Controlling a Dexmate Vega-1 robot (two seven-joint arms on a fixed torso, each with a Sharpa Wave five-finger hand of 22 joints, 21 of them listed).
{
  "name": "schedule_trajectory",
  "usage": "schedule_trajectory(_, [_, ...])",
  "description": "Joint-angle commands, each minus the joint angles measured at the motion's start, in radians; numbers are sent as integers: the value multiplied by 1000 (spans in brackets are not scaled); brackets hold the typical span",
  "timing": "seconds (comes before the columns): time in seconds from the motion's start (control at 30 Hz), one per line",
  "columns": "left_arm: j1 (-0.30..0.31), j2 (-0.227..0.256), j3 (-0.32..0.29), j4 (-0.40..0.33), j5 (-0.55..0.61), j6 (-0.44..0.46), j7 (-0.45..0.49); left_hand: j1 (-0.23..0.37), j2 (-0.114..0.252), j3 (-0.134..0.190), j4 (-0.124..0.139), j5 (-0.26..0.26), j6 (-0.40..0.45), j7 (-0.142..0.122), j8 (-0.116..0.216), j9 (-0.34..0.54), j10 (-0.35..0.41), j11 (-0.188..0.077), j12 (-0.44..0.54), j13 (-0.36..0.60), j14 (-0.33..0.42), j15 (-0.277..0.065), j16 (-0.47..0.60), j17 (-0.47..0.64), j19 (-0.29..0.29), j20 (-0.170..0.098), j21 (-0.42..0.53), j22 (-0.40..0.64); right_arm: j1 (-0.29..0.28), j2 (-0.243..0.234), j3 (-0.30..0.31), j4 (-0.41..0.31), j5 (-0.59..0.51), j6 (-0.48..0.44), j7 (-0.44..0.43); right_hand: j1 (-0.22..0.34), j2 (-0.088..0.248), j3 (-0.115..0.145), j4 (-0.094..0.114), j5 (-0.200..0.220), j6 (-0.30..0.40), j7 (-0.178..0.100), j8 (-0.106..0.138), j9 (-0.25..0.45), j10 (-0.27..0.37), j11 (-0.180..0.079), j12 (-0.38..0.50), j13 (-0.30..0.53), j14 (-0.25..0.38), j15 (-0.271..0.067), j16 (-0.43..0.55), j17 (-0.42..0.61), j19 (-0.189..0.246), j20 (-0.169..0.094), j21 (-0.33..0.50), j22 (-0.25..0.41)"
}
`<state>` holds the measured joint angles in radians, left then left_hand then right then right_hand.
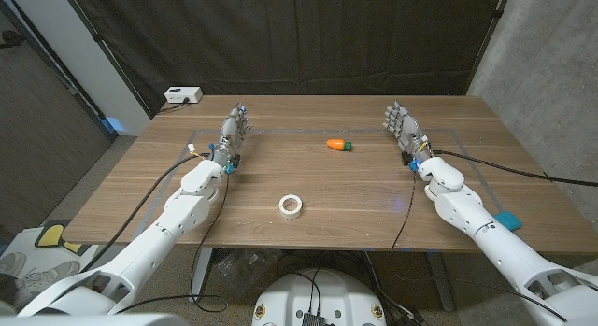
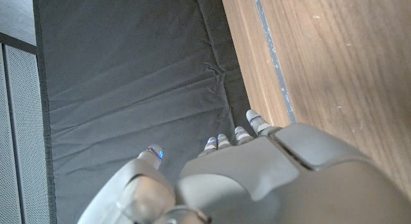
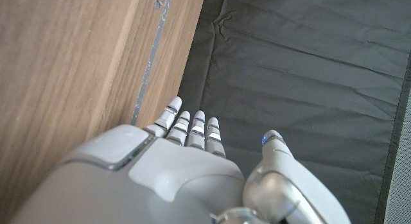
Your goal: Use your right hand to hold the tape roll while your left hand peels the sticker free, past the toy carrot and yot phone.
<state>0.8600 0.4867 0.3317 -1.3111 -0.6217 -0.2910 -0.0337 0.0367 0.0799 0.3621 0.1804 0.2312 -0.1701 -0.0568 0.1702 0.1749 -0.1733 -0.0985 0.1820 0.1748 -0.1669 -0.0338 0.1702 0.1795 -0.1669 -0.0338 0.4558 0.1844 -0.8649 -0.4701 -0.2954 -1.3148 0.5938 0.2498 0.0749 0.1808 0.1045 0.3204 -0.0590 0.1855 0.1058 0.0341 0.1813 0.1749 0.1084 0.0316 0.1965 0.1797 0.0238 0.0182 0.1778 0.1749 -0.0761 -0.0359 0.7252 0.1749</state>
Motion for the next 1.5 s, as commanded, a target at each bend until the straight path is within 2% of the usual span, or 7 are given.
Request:
schedule_trajectory(0.03, [32,-56,-89,-12,74,26,-44,-2,86,5,3,5,-195,-4,6,4,-142,-3,5,6,-199,-63,6,2,-134,-109,4,5,-42,127,178,-28,-153,-85,100,2,1,3,4,5,9,0,7,1,10,0,7,4,6,4,8,4,-9,-16,3,3])
schedule_trajectory(0.3, [37,-85,-130,-12,110,49,-78,-7,81,1,4,6,-196,-6,8,4,-144,-3,7,6,-201,-65,8,3,-136,-112,2,6,-66,190,247,-74,-283,-103,133,2,0,1,1,5,14,3,8,1,26,8,14,4,13,6,10,2,-2,-16,0,3])
schedule_trajectory(0.43, [37,-95,-144,-11,124,56,-92,-9,75,-3,2,7,-191,-8,11,4,-139,-1,10,6,-198,-66,10,2,-135,-110,2,6,-91,186,258,-126,-369,-110,132,37,-3,9,-29,5,52,18,16,2,87,38,34,6,78,30,24,-2,52,2,4,3])
schedule_trajectory(0.53, [36,-103,-152,-8,131,60,-103,-10,70,-5,0,7,-183,-7,15,4,-130,5,14,6,-193,-64,12,2,-129,-104,4,6,-115,186,263,-171,-433,-113,116,54,-3,15,-42,4,60,15,16,2,102,48,38,6,95,36,26,-2,65,8,3,3])
schedule_trajectory(0.7, [36,-113,-162,-6,139,69,-117,-9,64,-8,-4,8,-171,-4,19,4,-114,6,21,6,-178,-57,17,1,-120,-91,6,6,-154,184,263,-242,-539,-104,79,83,-1,26,-63,1,84,12,21,3,125,53,44,7,117,42,27,-2,74,12,-2,3])
schedule_trajectory(0.93, [35,-122,-173,-3,154,71,-129,-5,57,-12,-10,11,-129,-7,31,4,-82,28,31,7,-148,-33,24,0,-100,-70,11,5,-208,184,259,-336,-645,-98,44,120,1,40,-86,-3,113,6,25,4,150,56,50,8,154,44,31,-1,97,23,-3,4])
schedule_trajectory(1.5, [12,-132,-179,30,173,73,-177,3,49,-16,-17,14,-73,-44,40,6,-42,63,38,8,-110,-4,26,0,-72,-24,16,4,-308,152,223,-539,-914,-136,-51,168,17,58,-99,2,172,-21,33,6,212,50,67,9,195,34,34,3,121,25,-9,7])
